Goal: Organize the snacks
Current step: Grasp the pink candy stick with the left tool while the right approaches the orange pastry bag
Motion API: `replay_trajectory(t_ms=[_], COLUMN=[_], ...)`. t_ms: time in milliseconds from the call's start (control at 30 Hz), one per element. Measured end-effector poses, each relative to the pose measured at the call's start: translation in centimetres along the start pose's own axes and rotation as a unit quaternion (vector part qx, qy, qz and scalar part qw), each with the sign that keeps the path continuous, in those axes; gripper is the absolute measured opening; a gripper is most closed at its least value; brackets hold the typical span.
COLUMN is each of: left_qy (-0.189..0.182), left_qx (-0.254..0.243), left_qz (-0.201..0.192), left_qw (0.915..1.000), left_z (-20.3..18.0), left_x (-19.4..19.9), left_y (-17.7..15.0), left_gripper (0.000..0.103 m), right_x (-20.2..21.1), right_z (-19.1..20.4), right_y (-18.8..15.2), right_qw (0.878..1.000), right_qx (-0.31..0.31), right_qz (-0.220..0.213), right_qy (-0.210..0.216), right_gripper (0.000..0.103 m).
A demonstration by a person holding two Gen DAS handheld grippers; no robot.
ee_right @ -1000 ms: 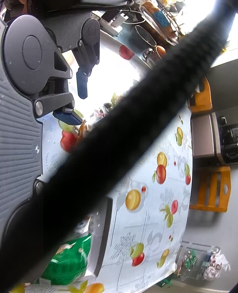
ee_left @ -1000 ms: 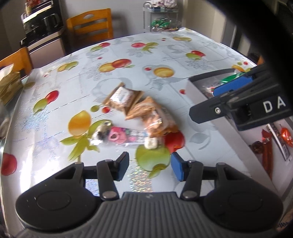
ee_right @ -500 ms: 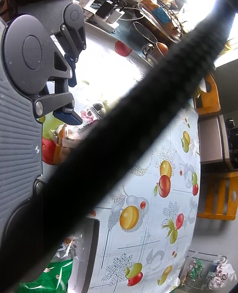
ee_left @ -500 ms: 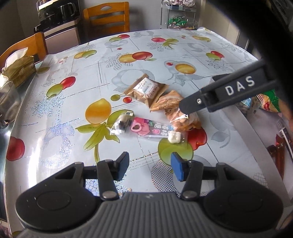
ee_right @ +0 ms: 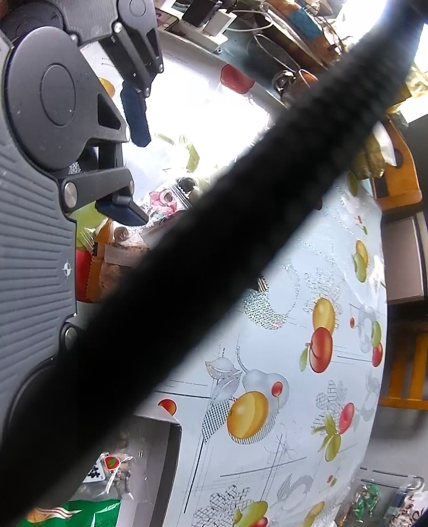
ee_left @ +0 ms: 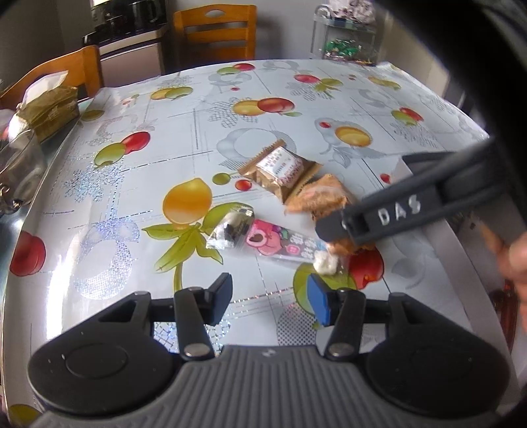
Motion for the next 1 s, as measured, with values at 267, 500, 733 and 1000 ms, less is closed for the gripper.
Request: replay_trajectory(t_ms=[267, 500, 733, 1000], left_qy=[0.008, 0.021, 0.039, 0.05], left_qx=[0.036, 0.073, 0.099, 0.104], left_qz=[0.009, 0.005, 0.036, 0.048], left_qw=[0.9993, 0.9971, 0.9937, 0.9922], left_z=[-0.7, -1.6, -2.6, -3.6], left_x=[-0.7, -1.1, -2.7, -3.5], left_y=[0.7, 1.9, 2.5, 2.3], left_gripper=[0.049, 0.049, 0.049, 0.049], right_x=[0.4, 2.8, 3.6, 4.2], right_z=[-1.0, -1.9, -2.5, -2.2], right_y=[-0.2, 0.1, -0.1, 0.0], right_qw=[1.0, 1.0, 1.0, 0.999], right_qx=[0.009, 0.013, 0.024, 0.032], right_qz=[0.003, -0.016, -0.015, -0.017], right_qy=[0.007, 0.008, 0.01, 0.018], right_gripper=[0.041, 0.039, 0.038, 0.038])
Point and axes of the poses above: each gripper's, at about its wrist camera, not at the fingertips, and x roughly against the way its jaws point, z to its left, y to its top, the point moved 7 cm from there along -x, roughly the way its jaws point, and after that the axes turned 15 degrees about y, right-handed, at the moved point
